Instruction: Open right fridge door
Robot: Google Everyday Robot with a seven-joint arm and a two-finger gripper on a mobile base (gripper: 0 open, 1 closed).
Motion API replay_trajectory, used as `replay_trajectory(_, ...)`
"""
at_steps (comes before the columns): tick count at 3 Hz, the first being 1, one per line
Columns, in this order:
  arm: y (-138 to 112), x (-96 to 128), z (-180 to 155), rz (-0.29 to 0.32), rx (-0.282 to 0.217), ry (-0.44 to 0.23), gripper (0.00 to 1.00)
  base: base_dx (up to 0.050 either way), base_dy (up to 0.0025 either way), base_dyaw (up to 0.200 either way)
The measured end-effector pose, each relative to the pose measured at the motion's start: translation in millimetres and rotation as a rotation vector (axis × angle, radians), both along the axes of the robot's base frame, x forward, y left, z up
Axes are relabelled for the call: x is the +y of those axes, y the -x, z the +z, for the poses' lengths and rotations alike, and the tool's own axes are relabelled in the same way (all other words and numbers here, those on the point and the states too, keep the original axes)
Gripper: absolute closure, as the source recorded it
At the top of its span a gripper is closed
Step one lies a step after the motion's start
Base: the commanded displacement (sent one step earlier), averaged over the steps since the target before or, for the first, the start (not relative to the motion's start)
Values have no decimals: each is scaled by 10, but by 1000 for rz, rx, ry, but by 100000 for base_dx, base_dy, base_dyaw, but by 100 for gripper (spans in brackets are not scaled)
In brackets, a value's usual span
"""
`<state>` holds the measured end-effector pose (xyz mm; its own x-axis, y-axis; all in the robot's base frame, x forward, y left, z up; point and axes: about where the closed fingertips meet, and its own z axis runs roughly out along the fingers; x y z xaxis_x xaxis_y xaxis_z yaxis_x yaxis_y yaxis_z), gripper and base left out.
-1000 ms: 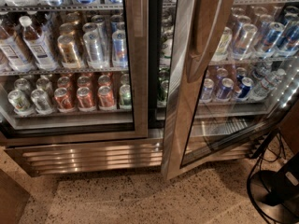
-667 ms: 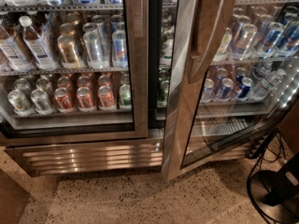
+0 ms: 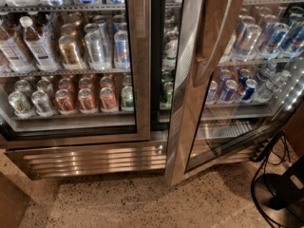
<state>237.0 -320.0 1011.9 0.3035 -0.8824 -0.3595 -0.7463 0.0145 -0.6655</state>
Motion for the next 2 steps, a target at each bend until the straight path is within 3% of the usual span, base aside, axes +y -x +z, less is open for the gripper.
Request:
replay_trajectory(1,590,-129,55,-154,-64,321,0,0,0,0)
replay_trajectory(2,1355,-364,118,-385,-144,493,0,0,0,0)
